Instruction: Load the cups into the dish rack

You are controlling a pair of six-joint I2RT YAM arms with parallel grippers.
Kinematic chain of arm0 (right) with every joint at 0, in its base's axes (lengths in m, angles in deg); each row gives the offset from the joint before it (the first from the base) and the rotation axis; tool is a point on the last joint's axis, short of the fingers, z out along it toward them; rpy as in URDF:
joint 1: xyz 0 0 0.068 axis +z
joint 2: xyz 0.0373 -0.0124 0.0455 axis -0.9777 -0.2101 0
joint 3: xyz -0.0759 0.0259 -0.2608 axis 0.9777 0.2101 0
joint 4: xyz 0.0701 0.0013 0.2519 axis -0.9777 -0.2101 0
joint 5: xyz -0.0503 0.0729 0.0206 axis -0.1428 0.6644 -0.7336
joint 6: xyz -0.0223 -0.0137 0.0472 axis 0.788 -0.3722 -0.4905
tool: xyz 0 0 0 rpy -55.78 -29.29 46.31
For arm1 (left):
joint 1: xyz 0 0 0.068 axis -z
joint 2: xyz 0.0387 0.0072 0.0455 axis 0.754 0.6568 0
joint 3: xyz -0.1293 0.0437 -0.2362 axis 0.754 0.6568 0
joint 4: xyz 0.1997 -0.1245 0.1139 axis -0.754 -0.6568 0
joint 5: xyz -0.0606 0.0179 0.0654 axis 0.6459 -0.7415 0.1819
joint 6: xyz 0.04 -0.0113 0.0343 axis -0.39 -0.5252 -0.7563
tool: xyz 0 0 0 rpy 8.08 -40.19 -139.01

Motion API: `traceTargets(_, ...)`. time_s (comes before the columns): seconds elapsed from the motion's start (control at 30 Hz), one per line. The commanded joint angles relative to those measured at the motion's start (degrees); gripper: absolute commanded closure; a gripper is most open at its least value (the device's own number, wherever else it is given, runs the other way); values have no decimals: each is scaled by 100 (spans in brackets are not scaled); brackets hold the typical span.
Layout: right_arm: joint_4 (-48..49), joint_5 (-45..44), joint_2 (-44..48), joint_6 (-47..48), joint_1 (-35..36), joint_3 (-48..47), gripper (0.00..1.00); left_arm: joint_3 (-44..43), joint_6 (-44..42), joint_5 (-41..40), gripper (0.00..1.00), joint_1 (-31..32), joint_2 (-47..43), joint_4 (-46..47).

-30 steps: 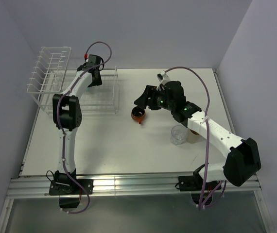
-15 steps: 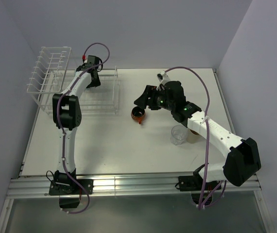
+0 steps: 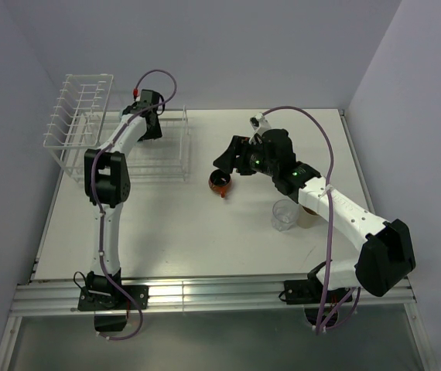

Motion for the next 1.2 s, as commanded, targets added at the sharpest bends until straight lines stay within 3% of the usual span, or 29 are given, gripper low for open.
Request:
traceTargets(0.0, 232, 43, -26, 27, 40, 13, 24, 178, -132, 107, 47, 121, -190, 359)
traceTargets(0.77, 188, -45, -17, 80, 39, 5, 25, 1109, -343, 309, 41, 376, -1043, 1546)
traceTargets(1.17, 223, -89, 53, 133, 31, 48, 25, 644, -615, -332, 40, 376, -604, 1748)
